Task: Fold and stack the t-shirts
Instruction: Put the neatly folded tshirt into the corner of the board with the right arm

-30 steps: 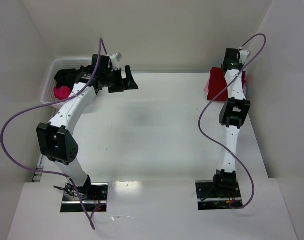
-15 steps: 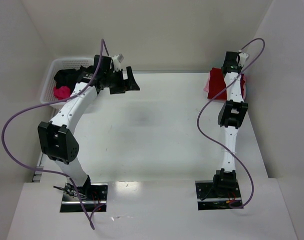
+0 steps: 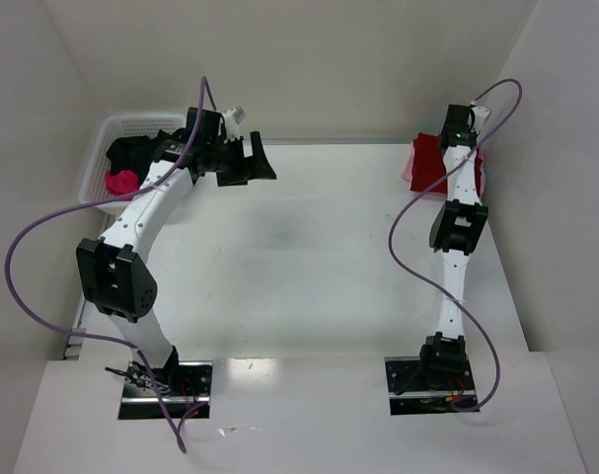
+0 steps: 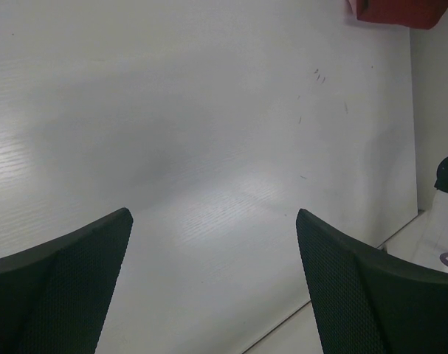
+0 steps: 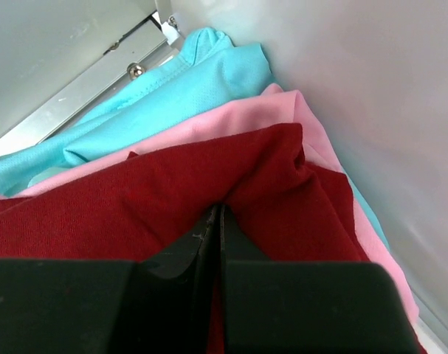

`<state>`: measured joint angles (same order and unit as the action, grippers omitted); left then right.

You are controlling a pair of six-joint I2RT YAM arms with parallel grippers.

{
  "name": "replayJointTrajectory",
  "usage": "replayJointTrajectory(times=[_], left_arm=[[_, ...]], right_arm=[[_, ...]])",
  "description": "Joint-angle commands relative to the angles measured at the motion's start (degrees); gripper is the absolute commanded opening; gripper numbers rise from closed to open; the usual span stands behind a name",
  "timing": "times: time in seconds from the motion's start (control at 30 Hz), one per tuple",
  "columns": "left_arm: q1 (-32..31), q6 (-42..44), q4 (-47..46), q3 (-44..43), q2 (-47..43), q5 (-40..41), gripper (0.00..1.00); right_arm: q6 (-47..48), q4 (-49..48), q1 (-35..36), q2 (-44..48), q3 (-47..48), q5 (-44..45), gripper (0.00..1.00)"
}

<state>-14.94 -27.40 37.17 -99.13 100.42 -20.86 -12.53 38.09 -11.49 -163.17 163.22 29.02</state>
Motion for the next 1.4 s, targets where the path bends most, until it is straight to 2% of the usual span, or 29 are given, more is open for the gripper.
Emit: replayJointTrajectory(times=[0.0,0.37,0.7,1.1,1.27,1.3,1.37], left_arm=[[-0.4,-0.8,0.2,-2.4,0.7,-0.5,1.0],[-0.4,-0.8,0.7,-1.2,0.7,-0.5,1.0],[-0.4,-0.8,0.7,-1.2,0.7,-0.5,1.0],[-0.9,-0.8,0.7,-1.8,0.7,-1.0,1.0],[-0.9,-0.8,0.7,-1.8,-0.9,-1.0,1.0],[-0.9,-0.8,0.7,-1.8,-1.7,-1.0,1.0],[-0.9,-1.3,-0.9,-1.1,-3.0,-1.0,1.0]], right_arm=[[0.3,-1.4,-0.6,-3.3,1.7,-2.6,0.09],[1.5,-3.6,-0.6,-4.4,3.9,-5.2,0.09],[3.9,-5.4,-0.6,-4.4,3.9,-13.8,0.1],[5.1,-4.3,-0.6,-3.8,5.2,-14.9,0.1],[4.5,-4.9,-0.1,1.7,6.8,-21.3,0.35],[4.5,-4.9,-0.1,2.8,6.9,-26.4,0.54],[3.3,-4.3,0.4,6.5,6.1,-30.2,0.78]])
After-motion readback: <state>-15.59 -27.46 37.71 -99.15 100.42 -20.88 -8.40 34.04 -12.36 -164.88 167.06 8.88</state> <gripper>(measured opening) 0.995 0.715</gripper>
